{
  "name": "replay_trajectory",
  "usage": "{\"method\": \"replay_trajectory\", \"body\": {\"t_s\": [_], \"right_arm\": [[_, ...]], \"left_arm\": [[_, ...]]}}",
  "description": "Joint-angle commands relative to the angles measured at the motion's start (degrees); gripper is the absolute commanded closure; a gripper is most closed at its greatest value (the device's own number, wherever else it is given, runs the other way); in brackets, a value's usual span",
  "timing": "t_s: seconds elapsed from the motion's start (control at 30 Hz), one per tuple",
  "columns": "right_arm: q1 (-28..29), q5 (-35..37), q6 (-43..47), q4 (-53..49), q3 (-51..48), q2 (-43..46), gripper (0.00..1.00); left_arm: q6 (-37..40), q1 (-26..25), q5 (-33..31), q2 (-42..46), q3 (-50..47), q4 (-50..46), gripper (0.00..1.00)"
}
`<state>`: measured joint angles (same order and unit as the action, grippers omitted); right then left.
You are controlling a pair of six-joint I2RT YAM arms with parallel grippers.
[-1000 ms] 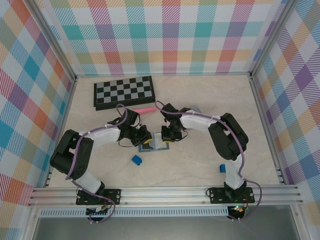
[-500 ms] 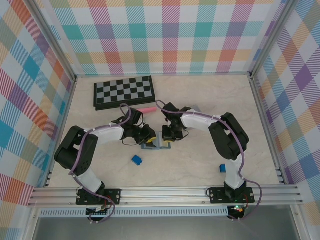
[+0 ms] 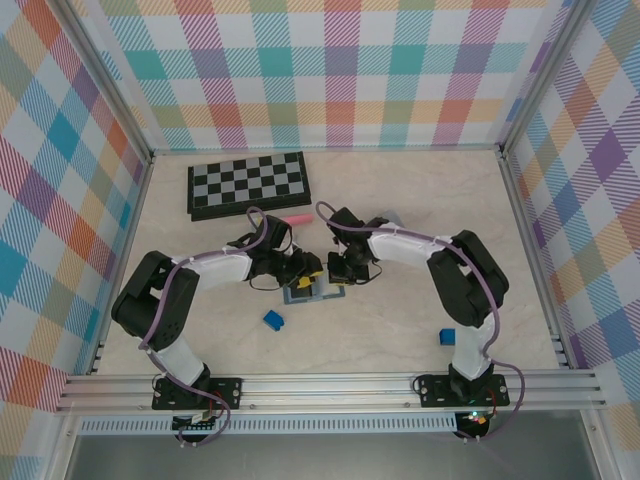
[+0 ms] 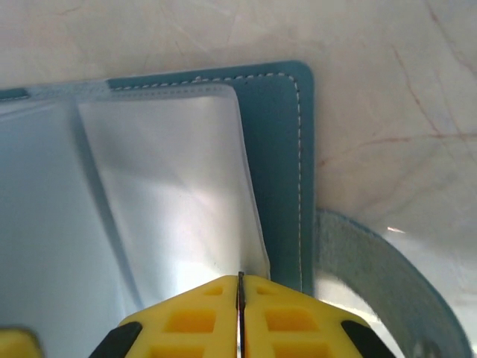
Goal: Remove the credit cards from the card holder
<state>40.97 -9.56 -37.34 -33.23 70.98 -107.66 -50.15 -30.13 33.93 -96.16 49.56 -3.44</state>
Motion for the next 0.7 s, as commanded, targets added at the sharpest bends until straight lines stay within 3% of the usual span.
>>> {"method": "replay_trajectory", "body": {"t_s": [0.0,0.43,0.67], "right_arm": [[0.01,0.73,-1.23,1.62,-1.55,5.29,0.87],[-0.72,3.67,-2.34,2.78,-5.41,12.71,0.75],[-0.73,-0.32,1.00,2.55,-3.82,11.32,0.74]], "left_arm": [[-0.63,-0.94,1.44,1.63,1.17,2.32,0.61],[-0.93,-1.22,1.39,1.94,1.99,3.14,0.51],[1.86,-0.83,-9.16,5.16,2.87,-7.37,0.51]]}}
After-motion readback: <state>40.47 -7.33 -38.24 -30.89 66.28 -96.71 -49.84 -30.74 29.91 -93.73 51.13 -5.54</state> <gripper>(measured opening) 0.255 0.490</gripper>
